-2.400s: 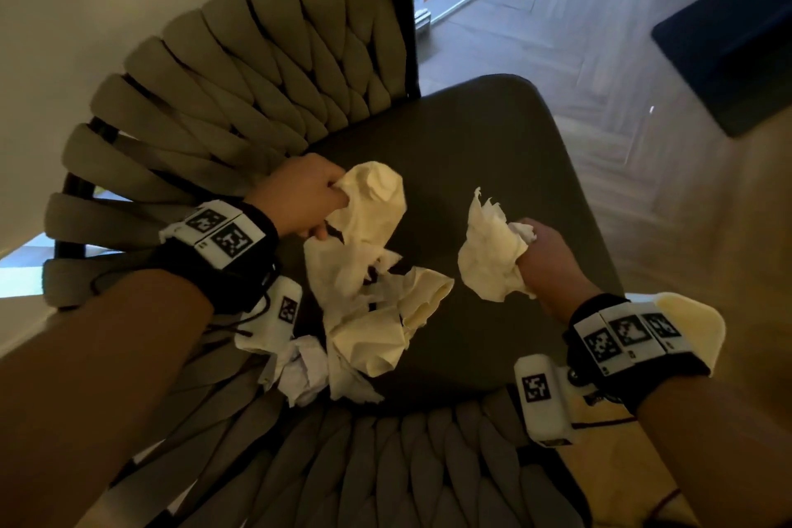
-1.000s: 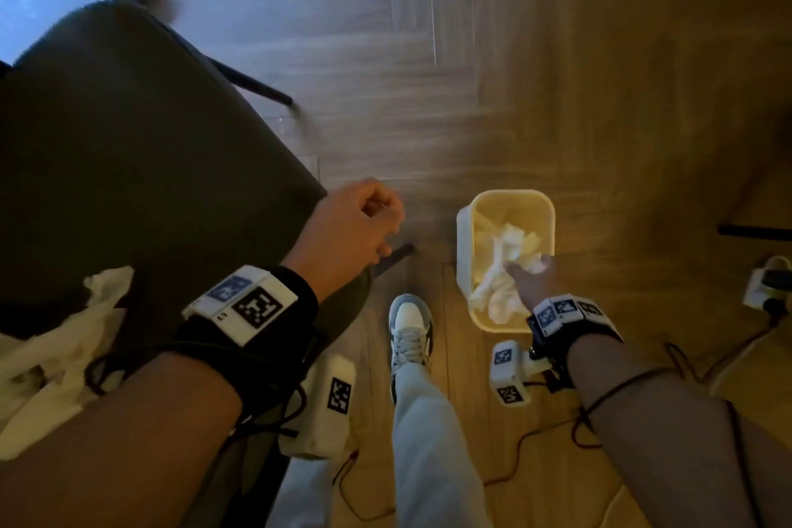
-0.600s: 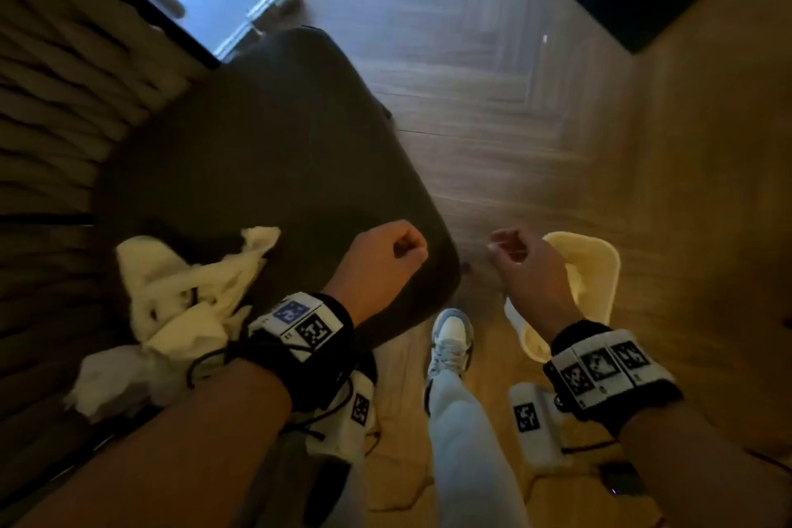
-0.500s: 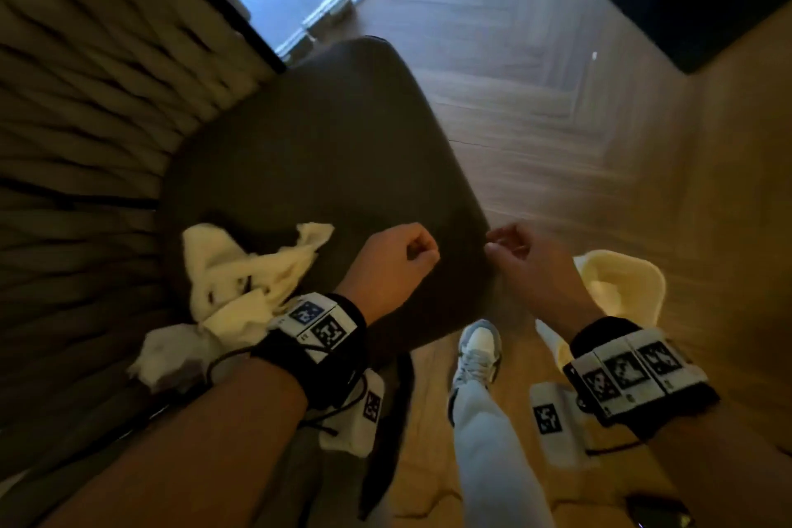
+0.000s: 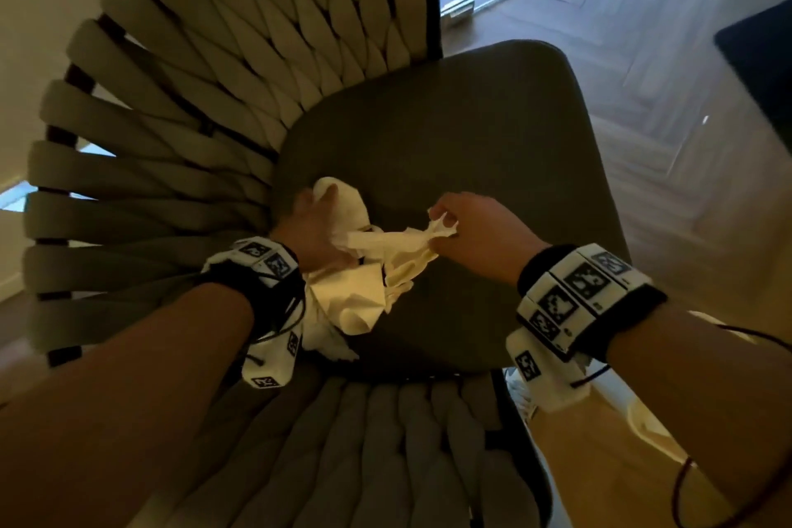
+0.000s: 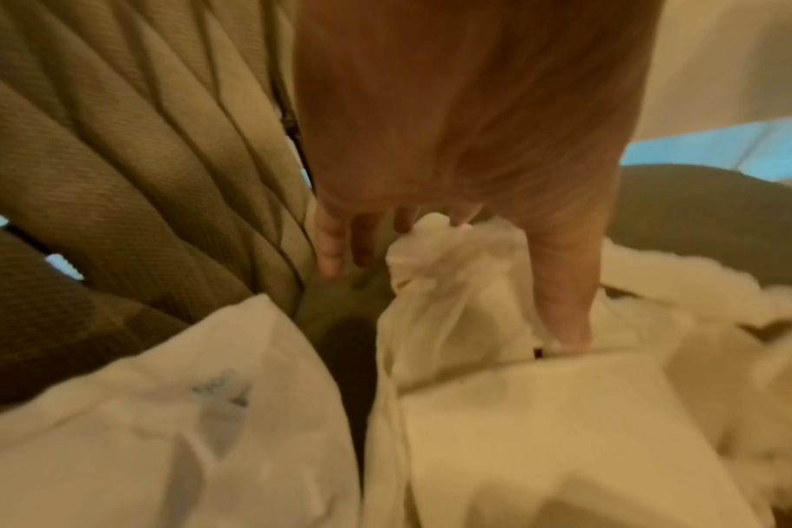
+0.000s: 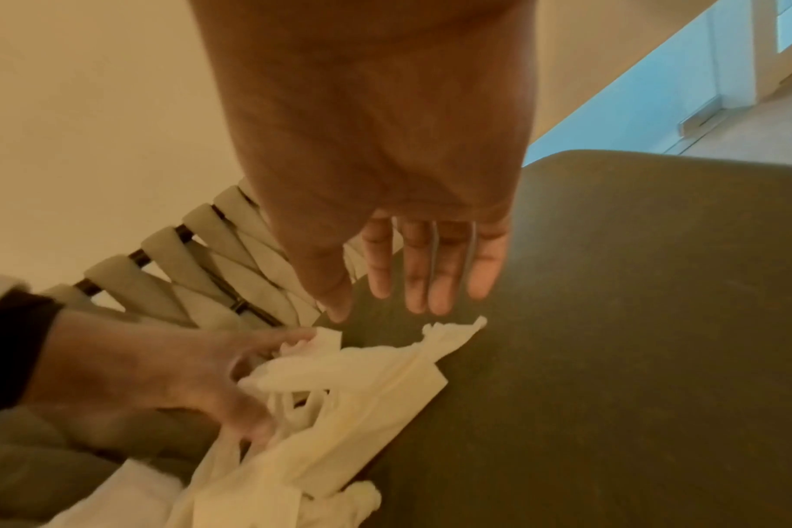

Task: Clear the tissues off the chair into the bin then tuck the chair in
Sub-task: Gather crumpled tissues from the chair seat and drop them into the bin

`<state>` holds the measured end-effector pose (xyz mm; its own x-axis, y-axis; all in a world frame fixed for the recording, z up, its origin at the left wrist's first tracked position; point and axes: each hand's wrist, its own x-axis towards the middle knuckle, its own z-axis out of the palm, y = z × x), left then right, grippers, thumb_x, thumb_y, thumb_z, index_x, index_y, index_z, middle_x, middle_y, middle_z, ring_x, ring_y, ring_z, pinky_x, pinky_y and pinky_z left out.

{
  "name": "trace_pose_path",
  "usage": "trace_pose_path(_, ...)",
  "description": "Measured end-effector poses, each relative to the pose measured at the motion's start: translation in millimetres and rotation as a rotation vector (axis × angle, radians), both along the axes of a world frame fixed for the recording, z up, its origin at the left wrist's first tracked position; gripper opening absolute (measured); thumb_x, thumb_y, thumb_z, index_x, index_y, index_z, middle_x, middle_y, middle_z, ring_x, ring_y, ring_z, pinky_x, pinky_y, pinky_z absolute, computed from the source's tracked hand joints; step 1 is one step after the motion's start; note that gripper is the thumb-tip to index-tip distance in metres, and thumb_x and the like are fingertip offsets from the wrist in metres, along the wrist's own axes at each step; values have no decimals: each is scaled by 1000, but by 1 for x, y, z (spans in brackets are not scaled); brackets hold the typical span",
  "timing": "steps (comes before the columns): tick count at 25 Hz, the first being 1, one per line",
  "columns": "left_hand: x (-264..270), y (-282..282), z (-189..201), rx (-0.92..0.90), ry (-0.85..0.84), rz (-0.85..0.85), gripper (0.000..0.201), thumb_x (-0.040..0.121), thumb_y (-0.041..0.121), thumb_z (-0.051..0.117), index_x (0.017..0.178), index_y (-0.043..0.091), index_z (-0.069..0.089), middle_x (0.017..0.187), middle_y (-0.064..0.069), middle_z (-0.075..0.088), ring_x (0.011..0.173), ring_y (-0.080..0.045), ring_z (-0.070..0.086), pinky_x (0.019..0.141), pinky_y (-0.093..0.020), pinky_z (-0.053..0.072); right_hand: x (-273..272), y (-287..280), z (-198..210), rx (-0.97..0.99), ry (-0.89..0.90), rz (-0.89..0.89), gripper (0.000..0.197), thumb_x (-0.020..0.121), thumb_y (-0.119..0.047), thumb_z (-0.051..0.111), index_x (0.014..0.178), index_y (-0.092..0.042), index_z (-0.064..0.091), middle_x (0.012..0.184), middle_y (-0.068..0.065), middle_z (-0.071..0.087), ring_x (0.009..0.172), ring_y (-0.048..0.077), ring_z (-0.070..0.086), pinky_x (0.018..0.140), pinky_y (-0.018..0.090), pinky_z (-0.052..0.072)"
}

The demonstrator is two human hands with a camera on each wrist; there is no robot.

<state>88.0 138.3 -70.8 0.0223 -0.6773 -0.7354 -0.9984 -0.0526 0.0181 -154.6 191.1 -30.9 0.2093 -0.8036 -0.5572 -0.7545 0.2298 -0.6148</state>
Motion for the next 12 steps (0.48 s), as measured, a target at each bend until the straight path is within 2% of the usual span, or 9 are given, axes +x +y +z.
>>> trace_pose_path(3, -11, -2, -18, -88, 102, 111, 119, 66, 49, 76, 148, 26, -8, 155, -12, 13, 138, -38, 27, 109, -54, 32, 26, 1, -6, -43, 137, 102, 60, 79, -36, 67, 133, -30, 41, 137, 1, 44, 125, 23, 42, 103, 45, 41)
trace_pose_path(5, -14, -8, -28, -83, 129, 217, 111, 70, 50, 72, 148, 26, -2, 151, -14, 21, 135, -38, 32, 106, -54, 34, 41, 3, -13, -73, 196, 181, 75, 76, -41, 69, 140, -32, 31, 144, 2, 36, 132, 26, 35, 106, 48, 36)
trace_pose_path(7, -10, -13, -33, -107, 158, 174, 94, 74, 51, 64, 147, 21, 14, 145, -16, 33, 129, -38, 41, 103, -51, 38, 50, 5, -22, -66, 240, 260, 89, 72, -46, 71, 144, -33, 21, 150, 3, 27, 136, 29, 28, 108, 50, 31)
trace_pose_path(9, -5, -16, -28, -187, 210, 145, 75, 77, 49, 58, 138, 16, 31, 133, -19, 47, 119, -40, 51, 96, -49, 43, 54, 9, -29, -31, 279, 357, 100, 68, -48, 73, 146, -33, 13, 155, 4, 18, 140, 31, 20, 110, 51, 27)
trace_pose_path(12, 4, -22, -13, -307, 178, 27, 36, 87, 30, 53, 117, 9, 51, 114, -21, 61, 104, -42, 59, 81, -44, 46, 64, 11, -42, -68, 344, 487, 90, 73, -42, 71, 145, -32, 19, 153, 4, 23, 138, 30, 25, 108, 48, 30)
